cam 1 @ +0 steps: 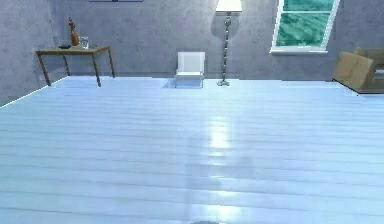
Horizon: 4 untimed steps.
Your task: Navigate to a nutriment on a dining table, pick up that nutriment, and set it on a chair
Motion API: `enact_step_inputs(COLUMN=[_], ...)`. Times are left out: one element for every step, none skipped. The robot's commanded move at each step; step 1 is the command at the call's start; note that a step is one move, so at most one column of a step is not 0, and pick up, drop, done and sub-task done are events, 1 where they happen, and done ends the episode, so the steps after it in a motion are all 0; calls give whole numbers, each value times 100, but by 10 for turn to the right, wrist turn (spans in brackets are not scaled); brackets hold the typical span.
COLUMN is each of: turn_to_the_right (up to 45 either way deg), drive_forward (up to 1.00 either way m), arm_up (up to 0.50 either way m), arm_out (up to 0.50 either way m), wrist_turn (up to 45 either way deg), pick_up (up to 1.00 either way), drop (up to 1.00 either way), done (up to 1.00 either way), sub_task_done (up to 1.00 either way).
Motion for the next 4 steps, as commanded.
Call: enact_step_inputs(turn_to_the_right=[450,30,-450,-450], drive_forward=[0,0,0,0], arm_up=[0,0,0,0], arm_out=[0,0,0,0], wrist_turn=[0,0,0,0], pick_up=[0,0,0,0], drop=[0,0,0,0], done=[0,0,0,0], sub_task_done=[0,0,0,0])
